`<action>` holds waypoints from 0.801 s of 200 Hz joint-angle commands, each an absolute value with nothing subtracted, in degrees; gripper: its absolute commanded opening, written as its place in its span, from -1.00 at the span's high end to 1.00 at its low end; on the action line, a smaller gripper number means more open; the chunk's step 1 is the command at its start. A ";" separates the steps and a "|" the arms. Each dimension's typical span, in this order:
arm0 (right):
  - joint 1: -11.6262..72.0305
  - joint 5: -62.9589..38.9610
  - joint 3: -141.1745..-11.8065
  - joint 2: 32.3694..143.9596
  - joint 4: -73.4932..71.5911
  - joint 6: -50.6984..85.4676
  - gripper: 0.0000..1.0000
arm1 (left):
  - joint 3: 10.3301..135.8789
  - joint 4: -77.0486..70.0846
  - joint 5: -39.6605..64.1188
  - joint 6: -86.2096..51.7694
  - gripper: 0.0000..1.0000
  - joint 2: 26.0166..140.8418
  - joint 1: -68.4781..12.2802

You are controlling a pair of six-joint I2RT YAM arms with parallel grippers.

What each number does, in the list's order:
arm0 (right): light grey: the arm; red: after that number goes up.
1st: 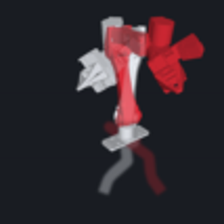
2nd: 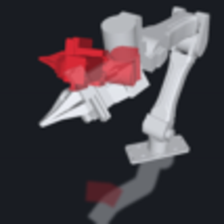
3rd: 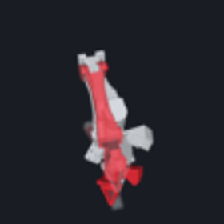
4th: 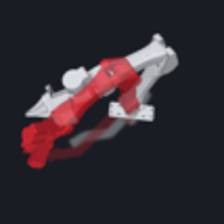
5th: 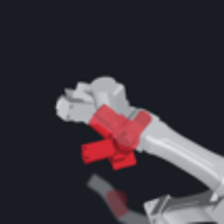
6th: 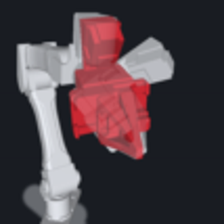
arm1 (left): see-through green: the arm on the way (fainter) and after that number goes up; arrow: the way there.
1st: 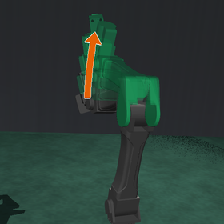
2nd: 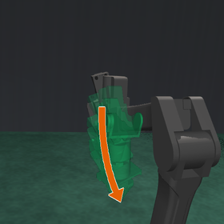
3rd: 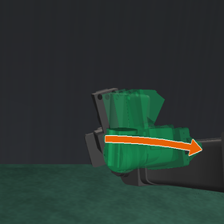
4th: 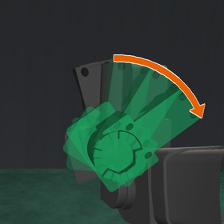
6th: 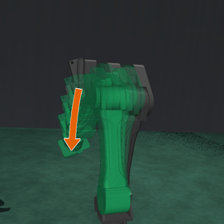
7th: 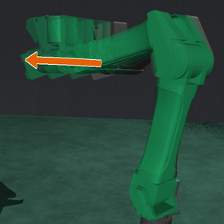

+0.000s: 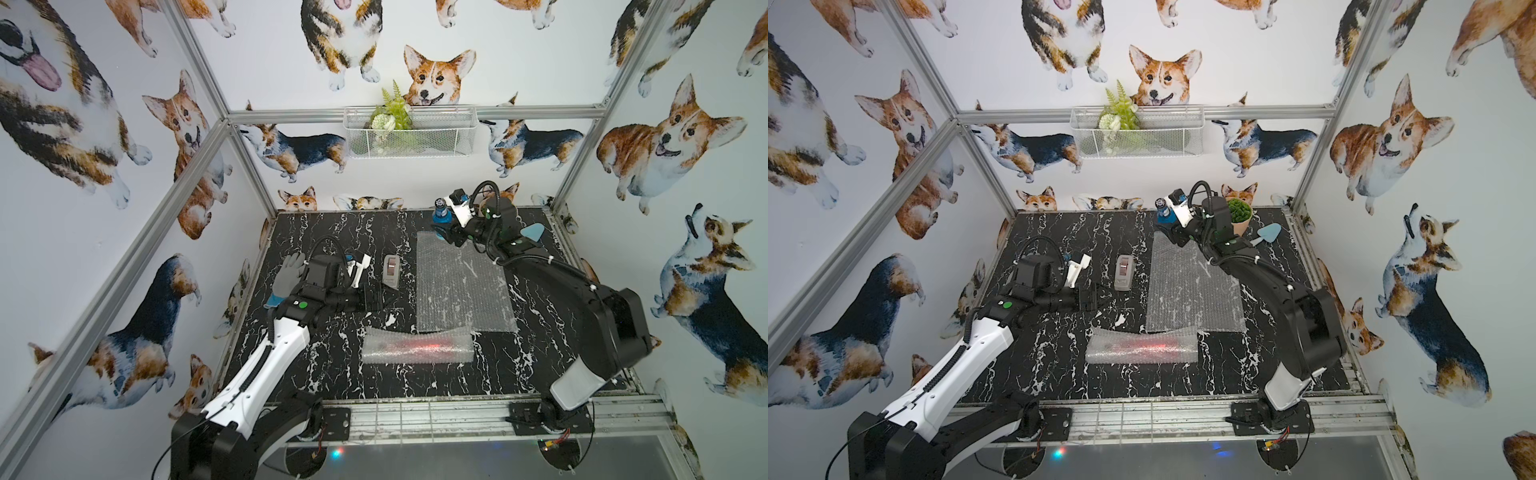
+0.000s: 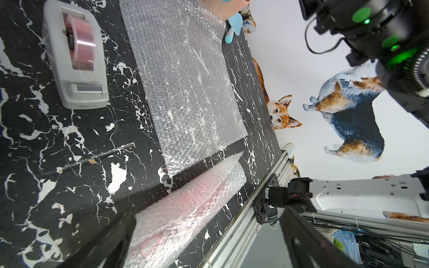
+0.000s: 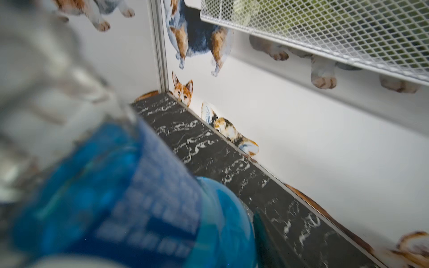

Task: Wrap wine bottles in bubble wrap
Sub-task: Place the wine bottle on the bubble wrap.

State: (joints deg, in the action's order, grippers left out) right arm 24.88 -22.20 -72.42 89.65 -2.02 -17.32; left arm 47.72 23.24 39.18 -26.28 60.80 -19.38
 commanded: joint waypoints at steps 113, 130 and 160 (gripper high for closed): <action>27.83 4.90 -83.23 100.70 57.09 -45.47 0.30 | 47.00 21.24 42.96 -24.88 -1.00 61.70 -19.25; 28.68 5.05 -84.55 104.00 57.66 -45.49 0.29 | 46.63 21.49 43.33 -24.63 -1.00 61.45 -19.25; 29.91 7.07 -86.20 108.97 57.27 -45.70 0.27 | 45.80 20.71 43.59 -24.91 -1.00 61.43 -19.25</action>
